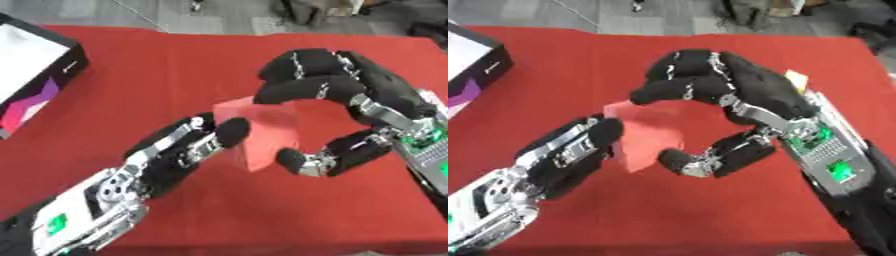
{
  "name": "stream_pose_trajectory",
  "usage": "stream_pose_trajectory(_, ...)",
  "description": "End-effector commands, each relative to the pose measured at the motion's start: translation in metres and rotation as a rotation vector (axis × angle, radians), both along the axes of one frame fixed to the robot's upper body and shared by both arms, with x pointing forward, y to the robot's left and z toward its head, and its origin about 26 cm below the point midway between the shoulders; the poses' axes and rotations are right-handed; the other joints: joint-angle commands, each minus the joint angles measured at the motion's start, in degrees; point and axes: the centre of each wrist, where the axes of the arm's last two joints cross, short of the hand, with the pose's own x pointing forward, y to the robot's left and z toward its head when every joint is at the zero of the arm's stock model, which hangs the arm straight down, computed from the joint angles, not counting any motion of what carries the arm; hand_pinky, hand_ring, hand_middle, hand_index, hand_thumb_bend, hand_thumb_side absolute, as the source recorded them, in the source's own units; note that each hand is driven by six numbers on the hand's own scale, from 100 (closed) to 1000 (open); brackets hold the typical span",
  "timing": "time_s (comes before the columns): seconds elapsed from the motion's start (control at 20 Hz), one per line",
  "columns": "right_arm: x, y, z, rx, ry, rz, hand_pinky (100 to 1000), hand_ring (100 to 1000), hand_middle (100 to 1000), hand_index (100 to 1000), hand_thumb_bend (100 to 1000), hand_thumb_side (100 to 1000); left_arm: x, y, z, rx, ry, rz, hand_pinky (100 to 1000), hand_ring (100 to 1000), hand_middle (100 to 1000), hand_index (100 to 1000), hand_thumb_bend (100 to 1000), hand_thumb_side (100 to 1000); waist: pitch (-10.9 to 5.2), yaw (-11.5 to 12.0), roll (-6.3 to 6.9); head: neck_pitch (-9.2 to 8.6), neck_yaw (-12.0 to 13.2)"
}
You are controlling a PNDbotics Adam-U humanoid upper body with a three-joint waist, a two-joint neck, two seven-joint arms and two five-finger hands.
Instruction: Pick up the objects with one hand, pass them to the other hand, and then place them into the box on the other side of the table.
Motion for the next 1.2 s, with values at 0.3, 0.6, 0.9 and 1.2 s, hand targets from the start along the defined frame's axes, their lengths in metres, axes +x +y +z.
stream_pose_trajectory(0.3,0.001,0.001,0.003,-0.024,0.001,-0.020,756,654,345,883,100,100,-0.011,-0.017,0.015,-0.010,-0.084,-0.169,1000,851,891,719,459,612,-0.87,0.16,0.18,-0.07,-0.38)
stream_pose_trajectory(0.6,0.001,0.001,0.003,-0.033,0.000,-0.020,756,656,353,887,100,100,-0.010,-0.019,0.018,0.030,-0.119,-0.100,933,667,650,579,169,464,-0.88,0.15,0.23,-0.07,-0.30)
stream_pose_trajectory(0.9,0.001,-0.001,0.004,-0.029,-0.011,-0.017,752,669,426,894,100,100,-0.009,-0.016,0.018,0.056,-0.099,0.015,914,616,571,497,100,458,-0.88,-0.02,0.30,-0.07,-0.24)
stream_pose_trajectory(1.2,0.003,-0.011,0.004,0.051,-0.026,-0.024,757,713,580,904,240,287,-0.007,-0.006,0.011,0.038,-0.070,0.117,922,622,572,497,100,471,-0.80,-0.41,0.36,-0.09,0.12)
